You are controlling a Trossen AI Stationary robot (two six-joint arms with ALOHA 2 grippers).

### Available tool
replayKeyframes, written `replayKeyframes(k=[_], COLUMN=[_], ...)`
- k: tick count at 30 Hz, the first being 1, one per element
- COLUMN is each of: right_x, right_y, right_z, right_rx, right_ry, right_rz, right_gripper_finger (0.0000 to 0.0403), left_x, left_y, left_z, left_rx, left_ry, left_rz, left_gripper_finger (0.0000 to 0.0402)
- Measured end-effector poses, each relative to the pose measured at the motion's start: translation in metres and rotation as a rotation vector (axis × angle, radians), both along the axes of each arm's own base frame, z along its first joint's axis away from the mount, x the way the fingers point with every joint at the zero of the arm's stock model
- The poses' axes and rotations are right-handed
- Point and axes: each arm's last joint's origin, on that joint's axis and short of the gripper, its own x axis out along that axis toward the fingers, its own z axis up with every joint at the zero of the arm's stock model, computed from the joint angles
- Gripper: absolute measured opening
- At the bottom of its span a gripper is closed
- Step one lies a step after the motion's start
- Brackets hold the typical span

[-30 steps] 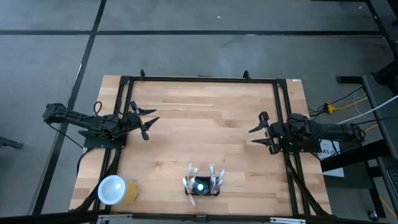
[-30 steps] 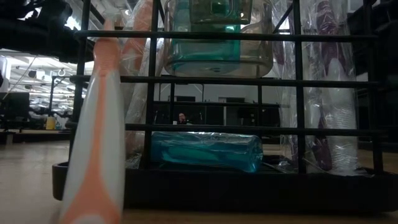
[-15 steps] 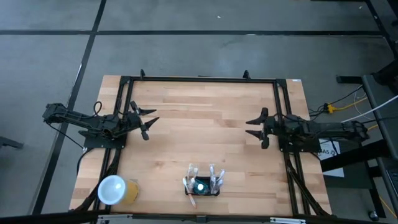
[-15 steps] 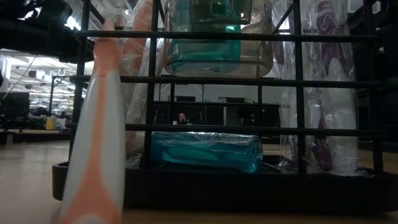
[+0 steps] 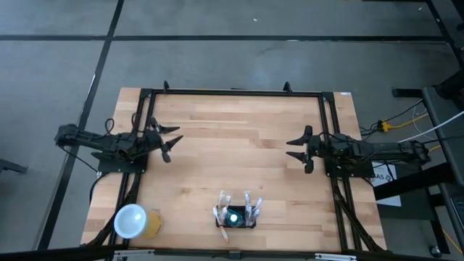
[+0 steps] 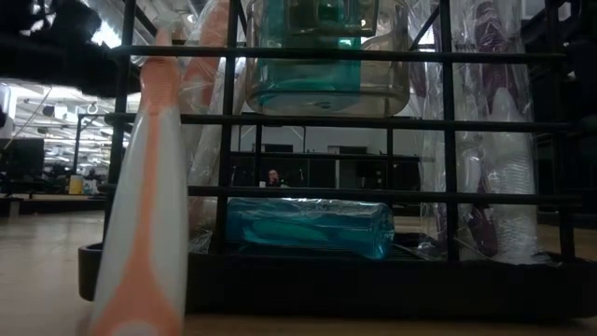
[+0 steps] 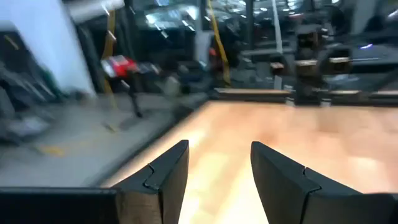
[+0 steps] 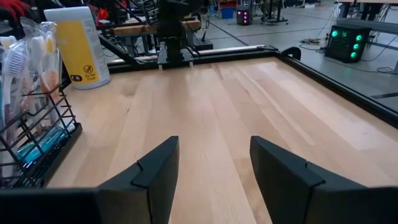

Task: Pick & Place toothbrushing station
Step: Return to Home Position

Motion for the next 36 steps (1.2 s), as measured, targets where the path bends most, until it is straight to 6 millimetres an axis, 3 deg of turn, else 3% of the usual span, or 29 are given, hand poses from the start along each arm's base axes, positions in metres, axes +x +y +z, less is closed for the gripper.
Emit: replayKeyframes(k=[2, 4, 10, 15, 23, 36], right_x=[0.000, 0.000, 0.000, 0.000, 0.000, 0.000], right_y=[0.000, 0.000, 0.000, 0.000, 0.000, 0.000], right_z=[0.000, 0.000, 0.000, 0.001, 0.001, 0.001], right_rx=[0.000, -0.001, -0.002, -0.002, -0.001, -0.001], right_ry=[0.000, -0.004, -0.004, -0.005, -0.005, -0.005], right_rz=[0.000, -0.001, -0.007, -0.007, -0.005, -0.003], right_gripper_finger=[0.0200, 0.0201, 0.0201, 0.0201, 0.0201, 0.0201], left_x=[-0.003, -0.004, -0.001, -0.001, -0.001, -0.001], left_y=[0.003, 0.004, -0.002, 0.002, 0.009, 0.010], left_z=[-0.008, -0.007, -0.013, -0.013, -0.012, -0.012], left_rx=[-0.094, -0.064, 0.012, -0.007, -0.235, -0.237], left_ry=[-0.046, -0.084, -0.007, -0.013, -0.091, -0.094], left_rz=[-0.053, -0.107, -0.486, -0.440, -0.373, -0.354], left_gripper_finger=[0.0169, 0.0169, 0.0169, 0.0169, 0.0169, 0.0169])
